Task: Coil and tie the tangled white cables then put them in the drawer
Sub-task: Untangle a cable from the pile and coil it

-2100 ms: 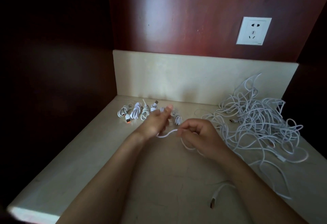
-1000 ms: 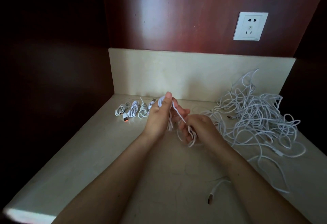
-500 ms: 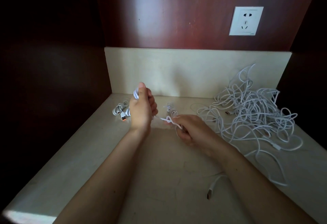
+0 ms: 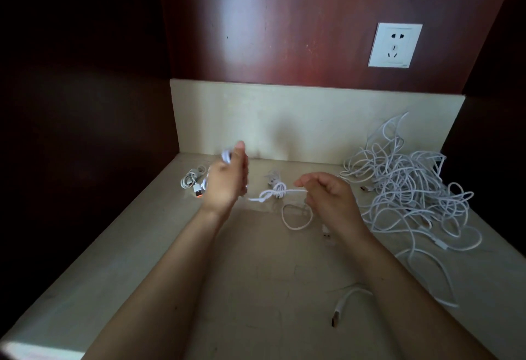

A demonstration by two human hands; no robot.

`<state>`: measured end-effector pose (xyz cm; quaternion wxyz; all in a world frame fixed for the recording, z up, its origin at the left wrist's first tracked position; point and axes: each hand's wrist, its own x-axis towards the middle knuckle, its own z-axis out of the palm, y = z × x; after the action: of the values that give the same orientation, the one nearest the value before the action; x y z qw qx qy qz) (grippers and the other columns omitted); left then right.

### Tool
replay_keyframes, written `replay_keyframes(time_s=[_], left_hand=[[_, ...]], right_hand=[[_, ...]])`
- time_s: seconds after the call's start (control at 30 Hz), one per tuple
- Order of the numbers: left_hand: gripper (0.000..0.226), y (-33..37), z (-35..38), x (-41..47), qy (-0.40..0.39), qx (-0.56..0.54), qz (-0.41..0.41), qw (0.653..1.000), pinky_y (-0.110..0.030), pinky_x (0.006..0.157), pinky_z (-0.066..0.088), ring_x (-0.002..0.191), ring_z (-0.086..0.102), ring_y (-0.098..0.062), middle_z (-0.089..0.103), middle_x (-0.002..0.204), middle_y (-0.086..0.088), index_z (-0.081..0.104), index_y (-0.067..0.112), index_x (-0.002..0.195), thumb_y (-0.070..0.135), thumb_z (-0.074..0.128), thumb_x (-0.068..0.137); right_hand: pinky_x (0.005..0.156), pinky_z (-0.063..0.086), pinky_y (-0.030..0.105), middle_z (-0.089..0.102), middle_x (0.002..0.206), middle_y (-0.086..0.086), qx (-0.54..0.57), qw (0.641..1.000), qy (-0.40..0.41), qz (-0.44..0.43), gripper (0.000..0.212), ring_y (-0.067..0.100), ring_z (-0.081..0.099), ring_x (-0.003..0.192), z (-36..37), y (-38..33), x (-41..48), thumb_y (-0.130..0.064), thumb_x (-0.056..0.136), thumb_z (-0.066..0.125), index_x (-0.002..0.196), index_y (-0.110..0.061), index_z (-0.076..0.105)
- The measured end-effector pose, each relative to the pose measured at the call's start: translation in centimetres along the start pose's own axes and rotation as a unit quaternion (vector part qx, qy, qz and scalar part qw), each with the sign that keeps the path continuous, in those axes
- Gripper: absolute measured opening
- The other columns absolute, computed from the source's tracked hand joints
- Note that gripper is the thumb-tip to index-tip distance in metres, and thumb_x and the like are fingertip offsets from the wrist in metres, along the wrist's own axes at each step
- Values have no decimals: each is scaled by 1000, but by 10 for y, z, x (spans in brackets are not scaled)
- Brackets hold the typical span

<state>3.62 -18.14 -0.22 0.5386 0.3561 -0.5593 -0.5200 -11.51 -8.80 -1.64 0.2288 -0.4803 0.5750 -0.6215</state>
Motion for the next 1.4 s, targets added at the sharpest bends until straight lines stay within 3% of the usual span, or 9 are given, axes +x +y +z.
replay_keyframes(time_s=[0.13,0.27,0.43,0.77,0.87,0.97,1.13,1.23,1.4], left_hand=[[34,-3,9,-10,-131,103,-27,986,-19,41,33,38,36,-5,56,55,6,51,14,67,31,58,97],[41,0,5,-11,-231,158,-60,958,-19,43,31,39,33,-8,39,42,9,46,19,55,19,70,89],[32,-3,2,-13,-342,205,-44,916,-20,49,37,50,44,-11,48,55,1,52,13,61,-1,71,82],[28,-9,-2,-11,-350,265,-24,898,-25,51,35,51,42,-16,46,58,-4,50,1,69,18,72,65],[34,-12,-4,-10,-343,264,-22,901,-21,45,32,44,39,-11,42,51,1,44,10,62,6,74,77],[41,-9,-7,-8,-359,230,-29,904,-23,48,32,46,39,-11,42,49,4,42,20,56,9,78,72],[35,-5,-7,-5,-370,109,-98,917,-22,49,26,49,33,-11,41,54,3,48,24,51,20,77,69],[34,-8,-4,-5,-349,86,-85,929,-20,47,29,47,36,-9,45,54,4,49,24,54,15,74,74],[34,-5,5,-11,-338,56,-54,938,-18,46,30,43,43,-4,53,50,10,42,12,69,-5,67,85]], right_hand=[[37,21,16,38,43,-5,116,991,0,64,13,5,26,36,-6,-1,0,-10,97,55,91,-11,67],[36,20,14,55,54,6,192,977,-18,91,17,4,25,32,-9,0,2,2,93,51,92,-9,64],[35,22,15,63,59,7,231,971,-4,62,18,4,26,34,-6,-1,2,5,94,49,95,-7,62],[37,29,16,71,66,3,263,955,133,16,22,5,34,37,-5,-1,2,1,97,50,99,-13,66],[36,34,16,72,68,4,290,943,163,3,22,7,49,40,-6,-4,5,1,97,49,99,-14,65],[50,52,21,73,70,4,348,914,206,7,22,13,69,59,-19,-5,11,3,97,48,97,-14,63],[69,59,28,75,79,8,398,890,224,8,16,22,74,81,-29,0,16,2,98,48,99,-10,59],[80,58,28,75,97,8,355,919,172,-6,15,21,72,97,-24,5,16,2,96,53,97,-10,63],[95,46,19,66,120,-3,64,995,35,-71,34,0,60,111,-8,10,5,-10,88,54,120,-12,64]])
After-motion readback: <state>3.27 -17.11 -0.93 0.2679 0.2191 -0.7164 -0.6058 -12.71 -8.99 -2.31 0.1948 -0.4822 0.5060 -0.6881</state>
